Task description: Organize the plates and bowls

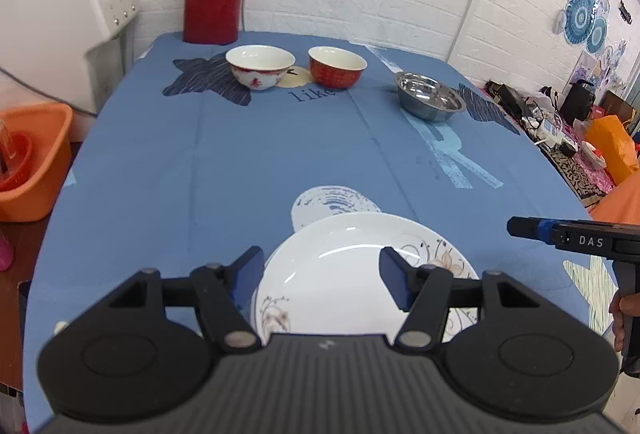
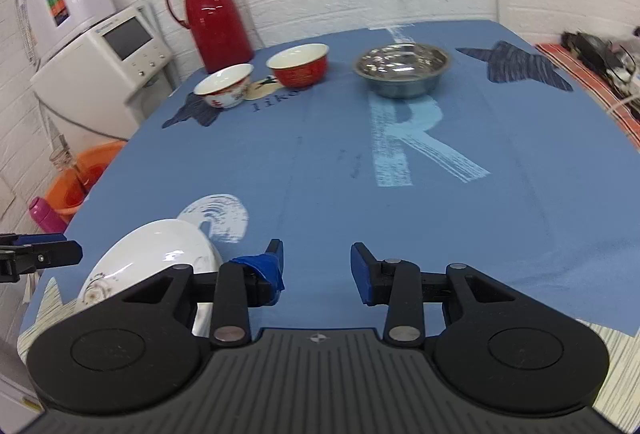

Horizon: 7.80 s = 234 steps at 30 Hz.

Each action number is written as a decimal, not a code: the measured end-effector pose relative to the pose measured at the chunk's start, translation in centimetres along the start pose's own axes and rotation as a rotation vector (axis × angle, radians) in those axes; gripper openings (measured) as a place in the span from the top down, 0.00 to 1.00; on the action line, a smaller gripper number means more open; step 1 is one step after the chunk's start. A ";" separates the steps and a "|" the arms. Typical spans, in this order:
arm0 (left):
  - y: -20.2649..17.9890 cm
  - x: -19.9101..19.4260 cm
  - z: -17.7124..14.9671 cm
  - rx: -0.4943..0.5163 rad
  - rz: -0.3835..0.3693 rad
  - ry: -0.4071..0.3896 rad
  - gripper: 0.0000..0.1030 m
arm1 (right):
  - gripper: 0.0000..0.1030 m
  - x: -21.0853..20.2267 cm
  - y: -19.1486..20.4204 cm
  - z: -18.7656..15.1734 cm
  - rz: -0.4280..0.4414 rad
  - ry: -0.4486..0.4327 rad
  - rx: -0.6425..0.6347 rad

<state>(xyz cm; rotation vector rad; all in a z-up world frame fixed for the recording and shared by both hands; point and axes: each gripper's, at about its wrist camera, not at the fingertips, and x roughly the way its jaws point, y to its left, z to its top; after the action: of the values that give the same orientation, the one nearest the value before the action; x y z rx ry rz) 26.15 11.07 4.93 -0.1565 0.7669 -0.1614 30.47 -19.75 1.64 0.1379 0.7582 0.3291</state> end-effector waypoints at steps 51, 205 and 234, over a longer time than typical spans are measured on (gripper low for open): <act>-18.7 15.9 10.9 0.250 0.083 0.025 0.30 | 0.76 4.0 -10.7 7.8 -0.152 0.030 -0.001; 3.2 30.5 24.7 -0.491 -0.017 0.173 0.45 | 0.76 29.5 1.5 25.0 -0.025 0.197 0.002; 0.7 29.5 23.5 -0.324 -0.041 0.155 0.88 | 0.86 28.2 1.1 21.9 0.116 0.197 -0.024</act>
<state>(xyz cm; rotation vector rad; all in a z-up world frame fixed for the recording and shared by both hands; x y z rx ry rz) 63.57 7.72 1.58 -0.4708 0.9424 -0.0874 64.55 -9.22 -0.75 0.1283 0.9433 0.4665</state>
